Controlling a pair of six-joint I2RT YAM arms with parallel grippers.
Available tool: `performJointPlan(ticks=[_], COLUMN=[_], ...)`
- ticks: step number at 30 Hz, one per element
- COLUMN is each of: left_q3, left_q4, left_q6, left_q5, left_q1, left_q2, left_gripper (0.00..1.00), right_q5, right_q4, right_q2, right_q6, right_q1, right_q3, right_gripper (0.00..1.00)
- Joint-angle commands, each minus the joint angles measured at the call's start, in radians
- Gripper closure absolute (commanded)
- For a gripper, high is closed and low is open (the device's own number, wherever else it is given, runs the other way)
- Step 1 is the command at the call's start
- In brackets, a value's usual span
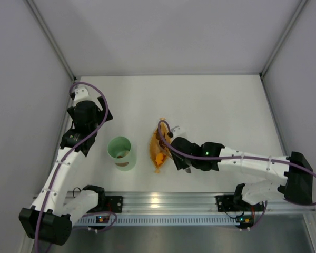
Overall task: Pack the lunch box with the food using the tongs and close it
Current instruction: Pick up the fake food from the plate, then place the fake food in the packing box.
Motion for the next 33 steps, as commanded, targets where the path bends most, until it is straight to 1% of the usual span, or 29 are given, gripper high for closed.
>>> performJointPlan(ticks=[1,2,5,8,21,25,33], left_q3=[0.036,0.036,0.035,0.036,0.036,0.036,0.036], left_q4=[0.012,0.014,0.014,0.014,0.014,0.014,0.014], left_q6=[-0.007,-0.006,-0.006,-0.007,-0.007,-0.007,-0.007], left_q5=[0.004,0.002,0.002,0.004,0.004,0.004,0.004], left_q1=[0.005,0.005,0.005,0.005,0.005,0.005,0.005], left_q2=[-0.005,-0.005,-0.005,-0.005,-0.005,-0.005,-0.004], left_gripper=[0.01,0.01,0.01,0.01,0.01,0.01,0.01], right_q5=[-0.005,-0.005,-0.004,0.004,0.041,-0.010,-0.076], right_q4=[0.070,0.068,0.061,0.044,-0.043,-0.047,-0.047], right_q2=[0.015,0.020,0.012,0.003,-0.049,-0.072,-0.075], right_q6=[-0.015,-0.017,-0.020,-0.026,-0.055,-0.064,-0.078], right_q1=[-0.016,-0.017,-0.017,-0.017,-0.017,-0.014,0.033], right_q3=[0.040,0.043,0.054,0.075,0.198,0.241,0.370], right_gripper=[0.68,0.72,0.78,0.82,0.83,0.85,0.85])
